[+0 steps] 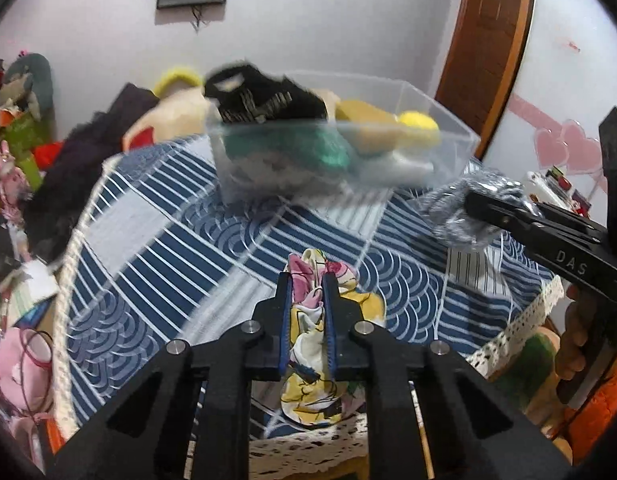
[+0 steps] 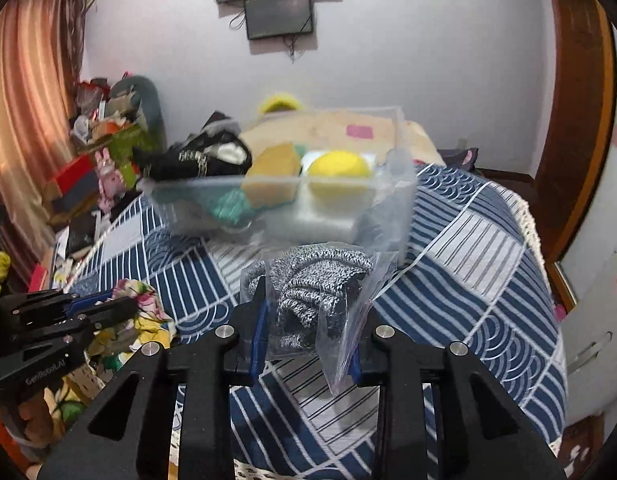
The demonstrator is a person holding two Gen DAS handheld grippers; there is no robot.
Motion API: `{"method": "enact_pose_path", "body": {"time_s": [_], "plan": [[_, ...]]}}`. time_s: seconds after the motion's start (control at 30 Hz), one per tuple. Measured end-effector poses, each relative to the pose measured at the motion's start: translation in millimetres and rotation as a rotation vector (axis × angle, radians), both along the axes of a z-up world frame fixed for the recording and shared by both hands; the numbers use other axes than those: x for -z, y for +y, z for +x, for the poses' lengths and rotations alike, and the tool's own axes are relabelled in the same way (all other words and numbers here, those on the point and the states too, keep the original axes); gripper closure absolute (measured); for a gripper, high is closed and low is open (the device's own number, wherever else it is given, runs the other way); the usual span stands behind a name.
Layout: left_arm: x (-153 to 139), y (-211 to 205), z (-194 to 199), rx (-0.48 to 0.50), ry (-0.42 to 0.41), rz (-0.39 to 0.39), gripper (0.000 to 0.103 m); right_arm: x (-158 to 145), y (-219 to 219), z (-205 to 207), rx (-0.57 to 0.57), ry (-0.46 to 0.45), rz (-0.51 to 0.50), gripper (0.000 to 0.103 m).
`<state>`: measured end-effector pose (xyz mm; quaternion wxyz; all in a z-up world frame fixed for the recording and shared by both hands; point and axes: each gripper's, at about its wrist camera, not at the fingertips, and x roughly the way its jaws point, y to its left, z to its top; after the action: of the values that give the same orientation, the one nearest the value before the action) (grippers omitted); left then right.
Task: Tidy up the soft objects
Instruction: 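Grasp the bagged grey sock with the right tool while the left grasps the floral cloth, then place the bagged sock in the box with the right tool while the left places the floral cloth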
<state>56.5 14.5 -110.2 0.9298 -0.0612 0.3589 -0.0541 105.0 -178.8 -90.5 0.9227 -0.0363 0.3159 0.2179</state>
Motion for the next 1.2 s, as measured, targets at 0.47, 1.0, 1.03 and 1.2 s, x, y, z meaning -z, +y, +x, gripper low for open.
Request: {"method": "enact_pose_path", "body": {"time_s": [0.47,1.0,1.03,1.2], "plan": [[-71.6,9.4,2.8,-0.052,-0.228,0.016,0.09,-50.0,-10.2,-2.4,0.035,-0.149,0.037,0.075],[-103.8,13.7,75.9,-0.082,-0.283,-0.002,0.09,-83.1,12.7,30.5,0.04,-0.267,0.083,0.075],[-102.2,13.3,78.5,-0.082,-0.281,0.0,0.09,-81.3,14.5,33.2,0.039,-0.263,0.081,0.075],[-89.1,7.5,105.5,-0.069,-0.246,-0.001,0.09,-66.6,22.9,54.1,0.04,-0.218,0.059,0.075]]}}
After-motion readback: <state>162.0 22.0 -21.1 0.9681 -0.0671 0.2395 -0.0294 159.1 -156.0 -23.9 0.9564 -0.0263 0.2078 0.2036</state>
